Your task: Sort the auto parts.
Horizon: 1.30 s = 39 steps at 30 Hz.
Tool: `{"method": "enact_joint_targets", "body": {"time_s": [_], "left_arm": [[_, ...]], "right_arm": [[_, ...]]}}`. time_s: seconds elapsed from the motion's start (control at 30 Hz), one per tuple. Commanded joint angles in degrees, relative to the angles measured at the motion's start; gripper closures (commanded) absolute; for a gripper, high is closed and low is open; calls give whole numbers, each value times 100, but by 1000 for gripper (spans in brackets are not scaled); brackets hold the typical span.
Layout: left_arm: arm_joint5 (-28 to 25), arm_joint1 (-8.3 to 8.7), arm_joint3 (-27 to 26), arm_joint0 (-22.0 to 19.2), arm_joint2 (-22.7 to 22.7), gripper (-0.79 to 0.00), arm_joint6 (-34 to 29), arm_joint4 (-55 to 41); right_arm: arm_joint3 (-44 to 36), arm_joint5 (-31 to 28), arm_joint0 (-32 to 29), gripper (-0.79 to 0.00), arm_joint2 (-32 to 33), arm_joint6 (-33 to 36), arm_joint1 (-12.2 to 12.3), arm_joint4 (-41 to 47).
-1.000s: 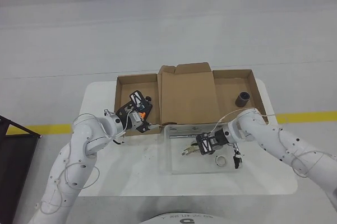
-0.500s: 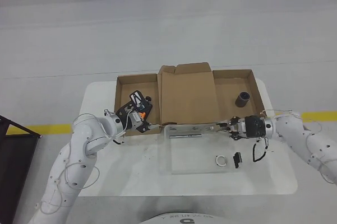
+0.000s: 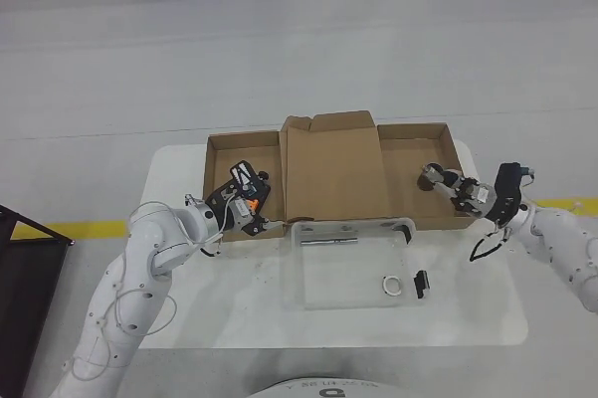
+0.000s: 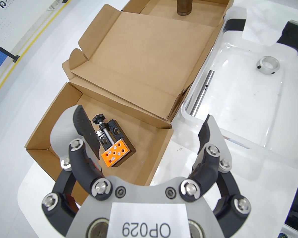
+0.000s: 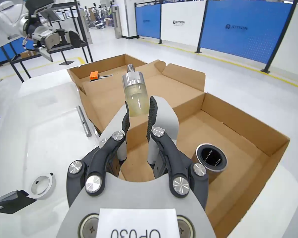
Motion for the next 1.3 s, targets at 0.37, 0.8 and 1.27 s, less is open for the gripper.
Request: {"method": "enact_joint_targets", "body": {"time_s": [0.37, 0.8, 1.27], "left_arm": [[0, 0, 0, 0, 0, -785, 0, 0], [0, 0, 0, 0, 0, -785, 0, 0], [0, 0, 0, 0, 0, -785, 0, 0]], "right_arm": [[1001, 221, 462, -43, -146, 1501, -648, 433], [1230, 180, 336, -785, 85, 1620, -845, 610], [489, 711, -281, -785, 557, 90, -603, -743]]}}
